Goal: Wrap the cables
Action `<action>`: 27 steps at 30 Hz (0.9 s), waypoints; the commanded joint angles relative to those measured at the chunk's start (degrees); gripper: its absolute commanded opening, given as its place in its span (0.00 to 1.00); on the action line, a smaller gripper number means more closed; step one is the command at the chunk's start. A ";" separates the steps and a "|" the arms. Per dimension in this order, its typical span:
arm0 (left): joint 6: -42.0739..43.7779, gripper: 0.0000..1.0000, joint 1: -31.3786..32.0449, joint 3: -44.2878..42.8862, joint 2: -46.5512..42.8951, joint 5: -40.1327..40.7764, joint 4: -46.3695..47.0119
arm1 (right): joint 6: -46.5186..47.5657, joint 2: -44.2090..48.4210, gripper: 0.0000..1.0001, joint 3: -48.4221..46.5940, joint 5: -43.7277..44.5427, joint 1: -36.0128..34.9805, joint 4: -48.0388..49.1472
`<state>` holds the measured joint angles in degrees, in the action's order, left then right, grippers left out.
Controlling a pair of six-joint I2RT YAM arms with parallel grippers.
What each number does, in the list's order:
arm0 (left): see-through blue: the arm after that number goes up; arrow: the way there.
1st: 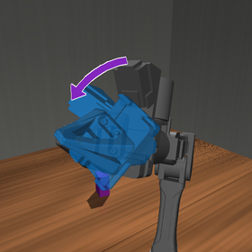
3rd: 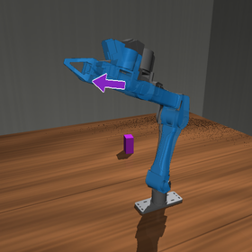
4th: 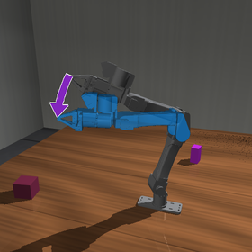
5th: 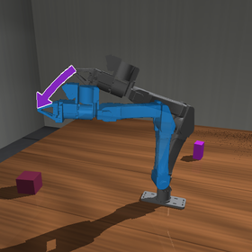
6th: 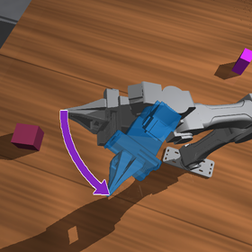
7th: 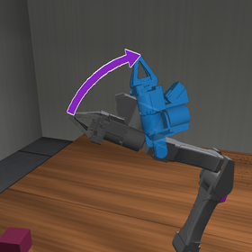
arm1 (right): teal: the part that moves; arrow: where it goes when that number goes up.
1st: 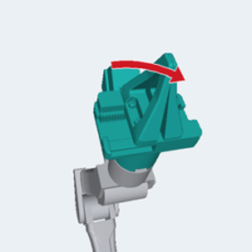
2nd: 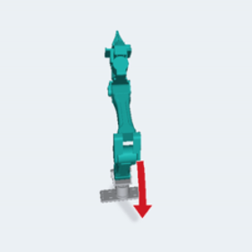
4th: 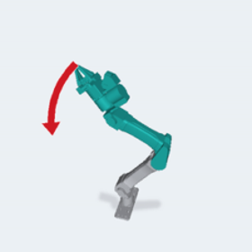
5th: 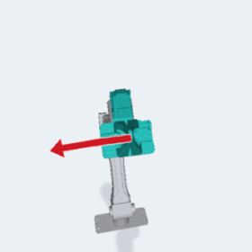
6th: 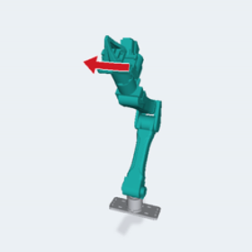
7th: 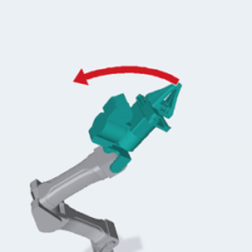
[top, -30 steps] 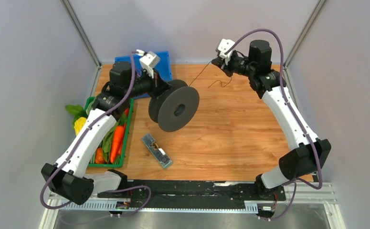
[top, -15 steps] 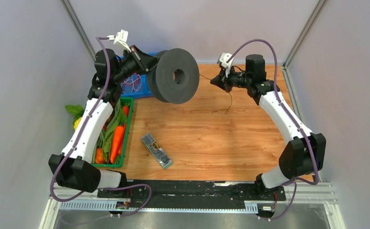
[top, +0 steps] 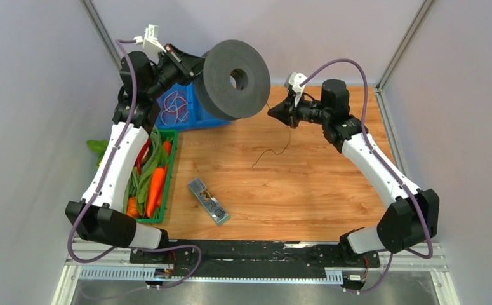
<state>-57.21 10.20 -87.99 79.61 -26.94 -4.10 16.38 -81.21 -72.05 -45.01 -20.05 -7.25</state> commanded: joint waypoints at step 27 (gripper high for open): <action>0.70 0.00 -1.58 -37.87 8.63 -1.45 14.21 | 0.74 1.49 0.91 11.67 -1.04 -0.34 13.93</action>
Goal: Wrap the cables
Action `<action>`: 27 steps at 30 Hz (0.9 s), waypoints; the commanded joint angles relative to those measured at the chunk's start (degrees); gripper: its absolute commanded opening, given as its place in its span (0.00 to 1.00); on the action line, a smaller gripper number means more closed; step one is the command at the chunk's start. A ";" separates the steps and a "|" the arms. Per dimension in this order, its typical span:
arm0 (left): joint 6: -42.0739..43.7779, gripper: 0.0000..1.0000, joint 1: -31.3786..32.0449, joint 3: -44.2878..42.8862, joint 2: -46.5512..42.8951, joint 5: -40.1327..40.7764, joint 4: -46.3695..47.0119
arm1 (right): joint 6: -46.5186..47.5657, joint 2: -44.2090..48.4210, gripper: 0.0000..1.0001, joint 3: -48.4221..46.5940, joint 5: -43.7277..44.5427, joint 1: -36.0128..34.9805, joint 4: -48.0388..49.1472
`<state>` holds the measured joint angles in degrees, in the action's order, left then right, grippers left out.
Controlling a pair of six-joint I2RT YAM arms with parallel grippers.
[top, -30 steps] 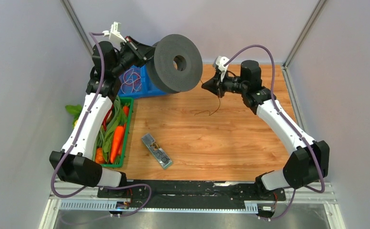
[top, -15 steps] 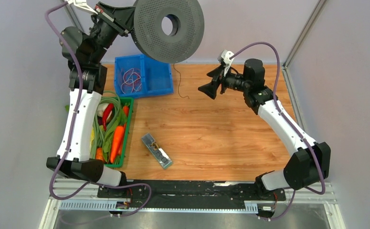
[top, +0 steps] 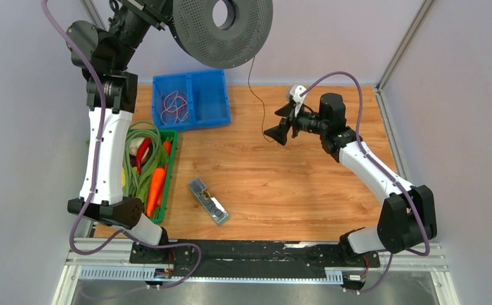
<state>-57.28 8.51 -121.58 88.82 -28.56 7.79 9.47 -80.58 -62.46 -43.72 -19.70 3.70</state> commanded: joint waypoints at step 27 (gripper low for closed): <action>1.91 0.00 0.45 -4.46 -0.84 -0.01 1.96 | 19.97 -5.55 0.79 -0.56 -4.09 -3.85 0.42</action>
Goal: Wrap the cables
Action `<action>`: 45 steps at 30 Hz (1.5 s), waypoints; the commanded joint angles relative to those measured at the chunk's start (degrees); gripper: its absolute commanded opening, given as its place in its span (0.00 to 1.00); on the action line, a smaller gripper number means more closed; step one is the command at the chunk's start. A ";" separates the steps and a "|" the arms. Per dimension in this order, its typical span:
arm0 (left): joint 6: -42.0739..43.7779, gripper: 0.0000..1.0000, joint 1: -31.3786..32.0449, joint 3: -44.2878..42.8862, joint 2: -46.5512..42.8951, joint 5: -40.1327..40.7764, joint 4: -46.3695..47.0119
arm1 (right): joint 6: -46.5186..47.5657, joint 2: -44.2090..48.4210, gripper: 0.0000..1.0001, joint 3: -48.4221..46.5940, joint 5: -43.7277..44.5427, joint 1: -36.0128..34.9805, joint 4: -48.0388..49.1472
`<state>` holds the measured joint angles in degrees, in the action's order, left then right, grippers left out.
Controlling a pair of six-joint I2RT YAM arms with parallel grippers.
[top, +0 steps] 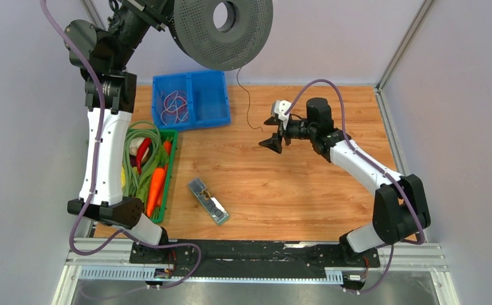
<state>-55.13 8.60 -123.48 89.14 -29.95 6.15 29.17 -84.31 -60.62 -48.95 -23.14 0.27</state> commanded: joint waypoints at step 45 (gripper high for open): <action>3.37 0.00 2.03 0.35 -0.90 5.26 0.09 | -4.82 -0.68 0.69 3.40 8.86 -0.16 10.36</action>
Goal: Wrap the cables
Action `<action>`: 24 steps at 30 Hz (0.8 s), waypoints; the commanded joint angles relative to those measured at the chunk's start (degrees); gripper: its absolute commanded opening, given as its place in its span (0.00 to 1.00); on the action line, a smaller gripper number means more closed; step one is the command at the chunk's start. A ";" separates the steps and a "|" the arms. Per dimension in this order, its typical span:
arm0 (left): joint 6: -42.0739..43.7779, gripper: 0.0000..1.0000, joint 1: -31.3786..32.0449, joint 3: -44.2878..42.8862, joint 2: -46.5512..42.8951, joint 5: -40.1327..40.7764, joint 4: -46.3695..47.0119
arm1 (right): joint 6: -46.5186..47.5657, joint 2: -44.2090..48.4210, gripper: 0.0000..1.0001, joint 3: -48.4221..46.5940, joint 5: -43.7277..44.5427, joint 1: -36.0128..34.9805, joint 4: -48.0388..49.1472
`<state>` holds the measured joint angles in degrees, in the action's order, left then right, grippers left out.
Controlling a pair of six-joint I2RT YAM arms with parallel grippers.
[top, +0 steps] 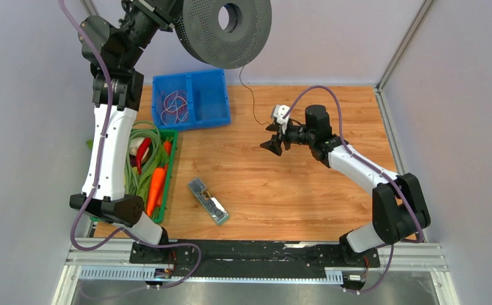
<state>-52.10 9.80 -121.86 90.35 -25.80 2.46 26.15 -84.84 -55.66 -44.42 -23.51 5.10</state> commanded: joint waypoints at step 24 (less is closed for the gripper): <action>1.56 0.00 2.06 -1.27 -2.28 0.58 3.17 | 3.02 -0.06 0.70 -2.26 -6.63 0.83 -3.33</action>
<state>-50.61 11.53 -121.86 90.35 -25.96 2.17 24.93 -85.06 -55.51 -45.65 -21.74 5.52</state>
